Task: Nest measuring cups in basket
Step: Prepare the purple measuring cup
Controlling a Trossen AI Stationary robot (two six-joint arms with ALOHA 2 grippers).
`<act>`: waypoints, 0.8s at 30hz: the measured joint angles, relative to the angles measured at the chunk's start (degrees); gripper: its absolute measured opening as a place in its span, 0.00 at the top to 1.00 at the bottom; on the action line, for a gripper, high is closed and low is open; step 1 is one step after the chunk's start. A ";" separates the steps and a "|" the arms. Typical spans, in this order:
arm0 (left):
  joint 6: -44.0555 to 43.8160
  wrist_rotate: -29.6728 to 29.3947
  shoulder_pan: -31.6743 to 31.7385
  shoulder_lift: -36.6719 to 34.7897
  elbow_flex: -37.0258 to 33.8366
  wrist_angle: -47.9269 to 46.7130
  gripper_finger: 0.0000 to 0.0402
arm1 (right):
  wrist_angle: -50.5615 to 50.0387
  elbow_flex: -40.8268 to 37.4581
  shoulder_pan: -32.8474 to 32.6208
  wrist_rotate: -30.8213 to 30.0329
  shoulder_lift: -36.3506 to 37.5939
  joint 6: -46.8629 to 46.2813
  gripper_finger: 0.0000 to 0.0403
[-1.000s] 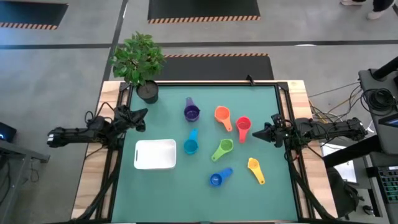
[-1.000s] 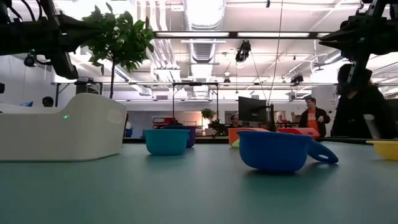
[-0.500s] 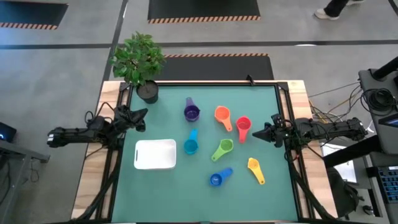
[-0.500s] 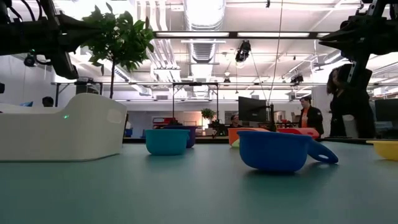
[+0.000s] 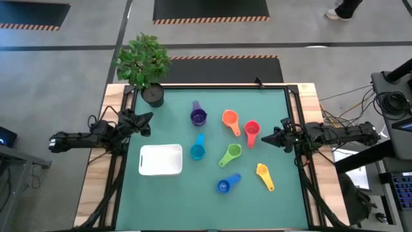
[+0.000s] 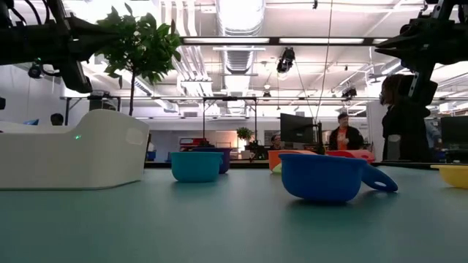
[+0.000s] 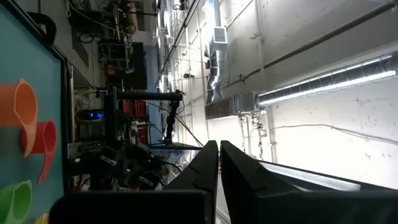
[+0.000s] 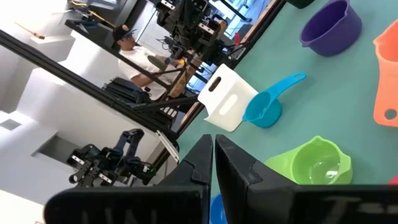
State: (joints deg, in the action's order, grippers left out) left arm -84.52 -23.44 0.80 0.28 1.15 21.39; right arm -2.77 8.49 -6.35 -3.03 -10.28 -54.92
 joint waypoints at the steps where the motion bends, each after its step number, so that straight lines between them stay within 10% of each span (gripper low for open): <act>1: -0.01 0.00 -0.01 0.00 0.00 0.01 1.00 | 0.01 0.00 0.00 0.00 0.02 0.01 0.98; 24: 0.00 0.00 -0.02 0.01 0.00 0.01 1.00 | 3.08 0.02 -0.02 21.49 -0.12 -0.83 0.98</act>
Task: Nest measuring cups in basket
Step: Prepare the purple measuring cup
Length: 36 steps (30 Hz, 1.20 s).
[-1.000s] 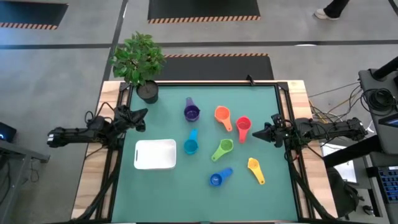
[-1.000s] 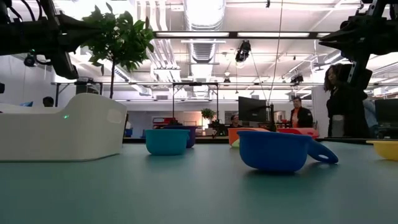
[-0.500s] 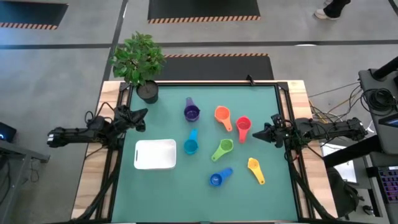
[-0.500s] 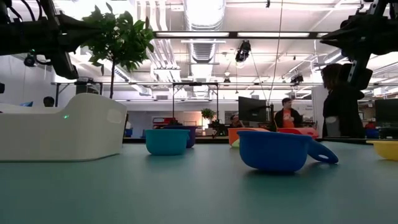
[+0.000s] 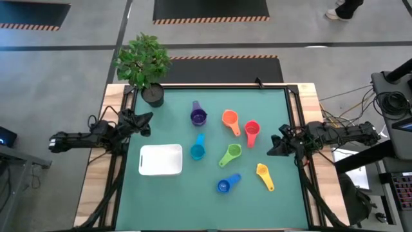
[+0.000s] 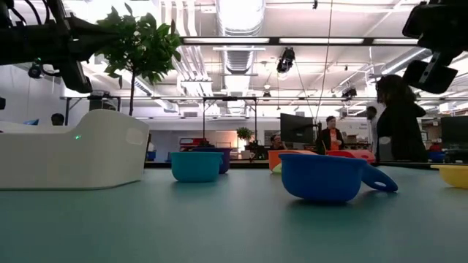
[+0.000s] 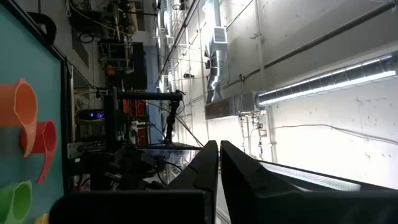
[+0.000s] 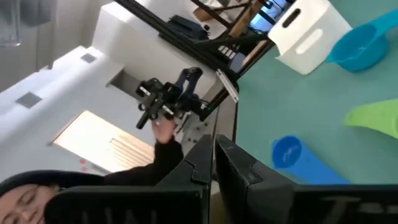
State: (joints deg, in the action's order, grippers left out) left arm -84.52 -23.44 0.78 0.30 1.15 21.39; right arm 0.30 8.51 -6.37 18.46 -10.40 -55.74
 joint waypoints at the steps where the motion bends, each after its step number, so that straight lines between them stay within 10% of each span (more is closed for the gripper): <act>1: 0.00 0.00 0.02 -0.02 0.00 0.00 1.00 | -1.19 -0.02 0.00 0.02 -0.18 0.04 0.98; 28: 24.30 -9.66 0.07 1.18 0.00 -1.66 1.00 | -7.29 -0.02 0.02 -12.50 -8.91 2.27 0.98; 36: 35.19 -0.17 -0.06 2.52 0.00 4.43 1.00 | -7.28 -0.02 0.02 -15.44 -8.91 6.86 0.98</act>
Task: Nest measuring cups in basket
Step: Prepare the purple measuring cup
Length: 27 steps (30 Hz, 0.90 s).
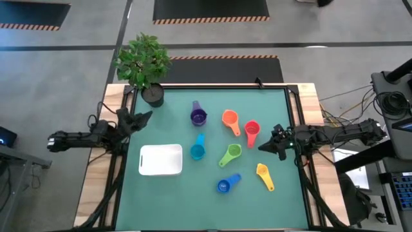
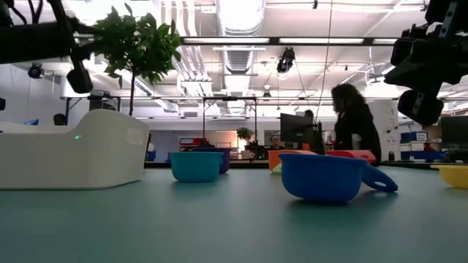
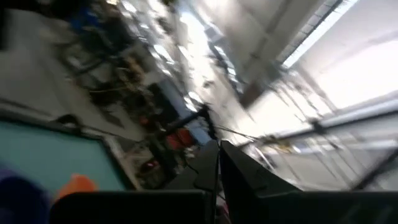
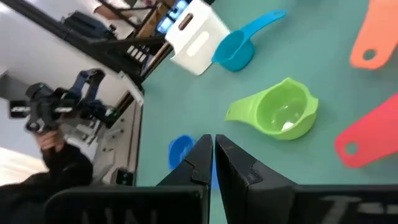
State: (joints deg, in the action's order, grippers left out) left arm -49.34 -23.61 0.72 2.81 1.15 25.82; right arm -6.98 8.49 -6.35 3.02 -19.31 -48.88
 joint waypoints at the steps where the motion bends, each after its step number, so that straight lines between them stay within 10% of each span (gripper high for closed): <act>1: 0.94 1.64 0.02 0.44 0.00 1.35 1.00 | 0.04 0.00 0.00 -0.70 0.00 0.09 0.98; 27: 16.68 12.67 -3.04 25.67 12.08 6.07 1.00 | 40.67 7.17 0.00 -7.16 -26.24 47.53 0.98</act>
State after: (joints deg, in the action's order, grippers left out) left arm -32.66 -10.94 -2.33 28.48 13.23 31.89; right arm 33.70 15.66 -6.35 -4.14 -45.55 -1.35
